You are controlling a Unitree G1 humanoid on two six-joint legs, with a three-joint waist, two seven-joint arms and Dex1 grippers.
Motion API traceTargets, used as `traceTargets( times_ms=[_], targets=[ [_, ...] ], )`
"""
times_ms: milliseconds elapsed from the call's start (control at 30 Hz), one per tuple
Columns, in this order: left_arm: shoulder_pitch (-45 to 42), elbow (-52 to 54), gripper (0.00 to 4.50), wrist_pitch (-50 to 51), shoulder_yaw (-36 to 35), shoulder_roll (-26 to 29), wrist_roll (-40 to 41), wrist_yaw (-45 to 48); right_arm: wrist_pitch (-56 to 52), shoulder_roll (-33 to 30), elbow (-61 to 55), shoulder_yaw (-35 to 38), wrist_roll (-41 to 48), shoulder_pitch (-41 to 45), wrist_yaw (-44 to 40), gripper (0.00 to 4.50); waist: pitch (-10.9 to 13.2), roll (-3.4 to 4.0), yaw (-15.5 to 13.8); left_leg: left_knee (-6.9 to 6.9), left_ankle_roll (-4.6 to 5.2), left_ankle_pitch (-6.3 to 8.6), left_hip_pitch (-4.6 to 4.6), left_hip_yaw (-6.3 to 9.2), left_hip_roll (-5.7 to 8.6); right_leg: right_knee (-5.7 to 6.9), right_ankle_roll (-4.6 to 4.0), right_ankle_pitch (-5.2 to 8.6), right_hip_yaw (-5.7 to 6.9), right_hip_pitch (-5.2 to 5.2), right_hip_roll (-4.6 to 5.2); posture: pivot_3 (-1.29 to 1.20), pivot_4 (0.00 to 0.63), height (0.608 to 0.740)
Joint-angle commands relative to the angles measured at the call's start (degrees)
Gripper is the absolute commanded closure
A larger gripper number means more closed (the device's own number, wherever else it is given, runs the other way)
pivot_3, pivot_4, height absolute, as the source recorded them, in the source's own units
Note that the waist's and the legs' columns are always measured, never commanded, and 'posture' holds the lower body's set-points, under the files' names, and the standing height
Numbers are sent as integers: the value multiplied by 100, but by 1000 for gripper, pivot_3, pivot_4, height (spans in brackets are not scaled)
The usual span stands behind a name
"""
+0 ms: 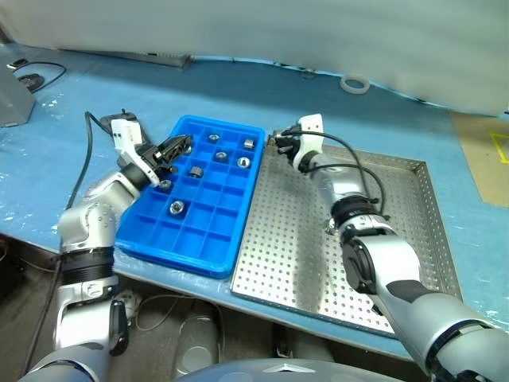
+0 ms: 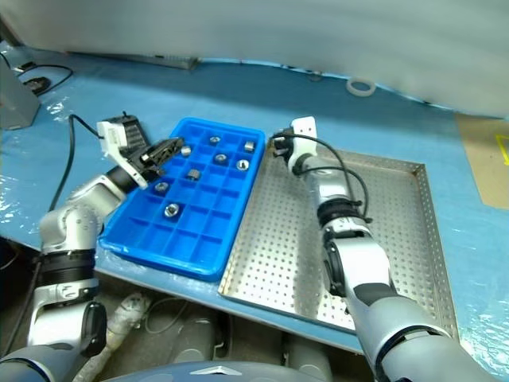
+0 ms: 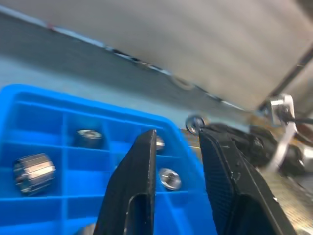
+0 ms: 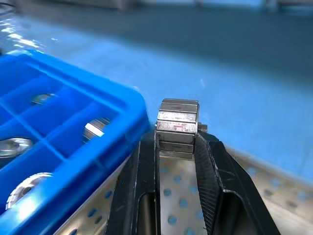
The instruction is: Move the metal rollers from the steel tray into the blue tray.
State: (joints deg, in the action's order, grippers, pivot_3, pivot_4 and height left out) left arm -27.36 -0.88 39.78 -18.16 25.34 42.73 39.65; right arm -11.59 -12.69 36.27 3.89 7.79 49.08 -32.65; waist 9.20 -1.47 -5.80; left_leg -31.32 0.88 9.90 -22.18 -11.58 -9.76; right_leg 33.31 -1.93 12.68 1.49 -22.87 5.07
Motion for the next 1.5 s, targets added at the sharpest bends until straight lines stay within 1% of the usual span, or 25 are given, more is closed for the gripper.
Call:
traceTargets(
  times_ms=[33, 100, 167, 200, 300, 367, 533, 600, 733, 867, 1000, 1133, 1233, 1367, 1500],
  targets=[
    [214, 589, 3058, 260, -152, 399, 430, 436, -976, -533, -2545, -658, 634, -741, -1411, 3894, 0, -1, 2, 10, 0, 1, 9, 1, -1, -12, 1, 0, 0, 9, -3, 89, 150, 740],
    [389, 773, 3058, 397, -262, 656, 600, 582, -1385, -955, -3563, -1080, 886, -1114, -2083, 3894, 0, 0, 22, 22, 0, 1, 19, 3, -4, -33, 2, 0, 2, 21, -8, 90, 150, 740],
    [574, 909, 3058, 475, -372, 922, 728, 771, -1644, -1199, -4095, -1423, 1002, -1257, -2514, 3894, 1, 0, 50, 31, -2, 1, 29, 3, -5, -46, 1, 1, 0, 27, -11, 103, 150, 740],
    [652, 946, 3058, 482, -401, 1027, 746, 827, -1701, -1235, -4191, -1524, 1017, -1265, -2594, 3894, 1, 1, 52, 32, -5, -1, 33, 2, -7, -48, 1, 2, -4, 27, -14, 103, 150, 740],
    [1002, 921, 3058, 276, -472, 1435, 484, 1006, -1570, -1046, -3975, -1894, 858, -1069, -2716, 3894, 2, 3, 25, 37, -7, -2, 54, 2, -19, -48, 0, 5, -7, 40, -26, 156, 150, 740],
    [1161, 901, 3058, 129, -549, 1612, 356, 1020, -1431, -872, -3750, -2063, 750, -919, -2745, 3894, 3, 3, 15, 41, -8, -3, 69, 2, -22, -46, 0, 6, -7, 48, -27, 182, 150, 740],
    [1510, 670, 3058, -310, -1062, 1987, -48, 824, -967, -217, -2884, -2382, 496, -473, -2748, 3894, 2, -13, -39, 49, -16, -7, 75, 4, -21, -44, 0, 6, -7, 50, -27, 261, 150, 740],
    [1762, 707, 3058, -325, -1331, 2089, -20, 864, -867, -43, -2685, -2465, 489, -382, -2873, 3894, 0, -19, -71, 53, -15, -7, 73, 4, -18, -48, -1, 6, -7, 50, -26, 287, 150, 740],
    [2374, 799, 3058, -250, -1896, 2145, 73, 838, -599, 181, -2180, -2723, 270, -270, -3063, 3894, -2, -27, -153, 56, -23, -1, 63, 3, -12, -52, -1, 5, -4, 46, -24, 320, 150, 740],
    [2648, 1057, 3058, -198, -2058, 2032, 190, 692, -365, 391, -1537, -2740, 89, -144, -3044, 3894, 6, -21, -244, 57, -29, 2, 61, 10, -16, -47, -2, 6, 5, 46, -25, 354, 150, 740],
    [2747, 1472, 3058, -110, -1994, 1829, 401, 478, -201, 339, -1360, -2700, 14, -125, -3228, 3894, 11, -20, -378, 56, -26, 3, 67, 12, -15, -48, -3, 7, 3, 53, -22, 356, 150, 740],
    [2711, 1570, 3058, -118, -1855, 1701, 427, 330, 99, 342, -984, -2666, -211, -106, -3078, 3894, 12, -18, -458, 57, -28, 2, 97, 12, -16, -39, -2, 8, -2, 70, -23, 348, 150, 740],
    [2610, 1556, 3058, -103, -1782, 1694, 464, 270, 249, 423, -700, -2450, -212, 64, -2892, 3894, 13, -19, -458, 58, -32, -1, 102, 13, -20, -28, -1, 8, -3, 68, -26, 348, 150, 740],
    [2373, 1479, 3058, -72, -1577, 1692, 491, 256, 572, 327, -235, -2286, -314, 354, -2790, 3894, 13, -21, -451, 57, -37, -4, 100, 13, -22, -20, -2, 8, -7, 60, -32, 348, 150, 740],
    [2207, 1440, 3058, -61, -1378, 1658, 489, 255, 677, 304, -32, -2258, -412, 348, -2794, 3894, 9, -27, -438, 57, -40, -5, 99, 13, -22, -21, -5, 10, -8, 61, -35, 303, 150, 740]
  ],
)
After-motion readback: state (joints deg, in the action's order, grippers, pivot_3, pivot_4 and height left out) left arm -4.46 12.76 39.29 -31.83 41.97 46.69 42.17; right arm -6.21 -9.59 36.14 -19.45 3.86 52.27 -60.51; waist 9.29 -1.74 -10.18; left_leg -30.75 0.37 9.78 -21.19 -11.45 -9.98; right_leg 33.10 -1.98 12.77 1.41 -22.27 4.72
